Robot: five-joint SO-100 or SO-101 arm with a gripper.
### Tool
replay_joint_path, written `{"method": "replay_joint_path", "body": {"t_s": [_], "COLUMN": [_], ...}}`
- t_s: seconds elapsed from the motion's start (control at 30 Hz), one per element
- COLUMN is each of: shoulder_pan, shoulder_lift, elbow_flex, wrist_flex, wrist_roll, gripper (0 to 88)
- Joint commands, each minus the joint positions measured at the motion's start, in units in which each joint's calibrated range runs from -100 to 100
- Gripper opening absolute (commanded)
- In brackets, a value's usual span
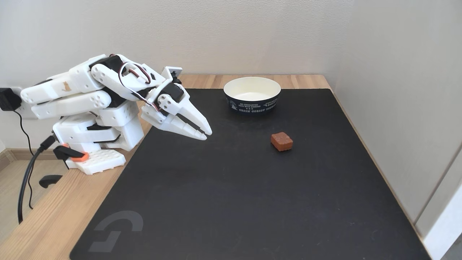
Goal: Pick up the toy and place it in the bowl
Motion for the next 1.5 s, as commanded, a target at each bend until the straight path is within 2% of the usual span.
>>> {"method": "replay_joint_path", "body": {"t_s": [0.0, 0.47, 0.57, 0.6, 0.67, 0.77, 1.17, 1.33, 1.47], "shoulder_pan": [1.2, 1.3, 1.2, 1.2, 1.1, 0.7, -0.1, -2.7, -2.5], "shoulder_lift": [-1.0, -1.0, -1.0, -1.0, -1.0, -1.0, -0.6, 3.4, 19.5], "elbow_flex": [0.8, 0.8, 0.8, 0.8, 0.8, 0.8, 0.0, -9.5, -24.0], "wrist_flex": [0.3, 0.3, 0.3, 0.2, -0.1, -0.3, 0.4, 4.4, 7.7], "wrist_roll": [-0.1, -0.1, -0.1, 0.3, 0.3, 0.3, -0.1, -0.2, -0.2], "gripper": [2.7, 4.3, 16.7, 27.3, 36.1, 44.0, 43.9, 43.8, 43.8]}}
